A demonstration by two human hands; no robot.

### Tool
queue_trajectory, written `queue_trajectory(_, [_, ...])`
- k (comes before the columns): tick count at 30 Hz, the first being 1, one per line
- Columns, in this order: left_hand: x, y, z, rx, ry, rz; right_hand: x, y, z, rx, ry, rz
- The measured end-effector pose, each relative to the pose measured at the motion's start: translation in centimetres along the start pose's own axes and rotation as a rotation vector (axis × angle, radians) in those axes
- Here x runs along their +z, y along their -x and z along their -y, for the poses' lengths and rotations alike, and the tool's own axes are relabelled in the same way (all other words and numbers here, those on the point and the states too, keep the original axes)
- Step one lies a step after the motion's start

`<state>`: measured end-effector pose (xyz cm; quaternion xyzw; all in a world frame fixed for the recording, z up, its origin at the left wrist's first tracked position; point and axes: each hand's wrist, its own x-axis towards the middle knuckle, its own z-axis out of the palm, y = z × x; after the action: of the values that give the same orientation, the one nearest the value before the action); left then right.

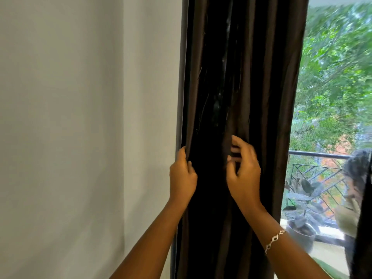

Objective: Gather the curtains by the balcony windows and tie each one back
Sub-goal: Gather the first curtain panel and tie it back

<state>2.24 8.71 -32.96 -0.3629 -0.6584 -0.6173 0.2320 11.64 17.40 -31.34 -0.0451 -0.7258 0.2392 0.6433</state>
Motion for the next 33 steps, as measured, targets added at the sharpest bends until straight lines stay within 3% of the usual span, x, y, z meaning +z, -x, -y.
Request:
queue_trajectory(5, [-2.1,-0.4,1.3,0.015,-0.005,-0.085,-1.2,0.4,-1.2,0.051,0.074,-0.140])
queue_trajectory(8, [-2.8,-0.6,1.7,0.024,-0.020,-0.087,-1.4,0.7,-1.3,-0.011,0.141,-0.221])
queue_trajectory(14, [-3.0,0.0,1.5,0.007,-0.043,-0.063,-0.5,1.3,-0.3,0.028,0.226,-0.223])
queue_trajectory(17, [-2.9,0.4,1.1,0.010,-0.048,-0.053,-0.1,1.3,-0.2,0.152,0.085,-0.129])
queue_trajectory(19, [-2.8,0.6,0.8,0.013,-0.042,-0.046,0.4,1.7,-0.1,0.206,0.068,0.026])
queue_trajectory(25, [-1.8,1.5,-0.3,0.058,0.024,0.001,3.0,4.0,-0.3,0.087,0.062,0.407])
queue_trajectory(27, [-1.4,1.6,-0.6,0.065,0.032,0.017,3.6,4.2,-0.1,0.044,0.108,0.387])
queue_trajectory(30, [-0.9,1.9,-1.0,0.074,0.022,0.026,4.6,4.4,-0.6,0.139,-0.101,0.366])
queue_trajectory(33, [-0.5,2.3,-1.5,0.063,0.012,0.051,5.0,4.6,-1.0,0.141,-0.073,0.390])
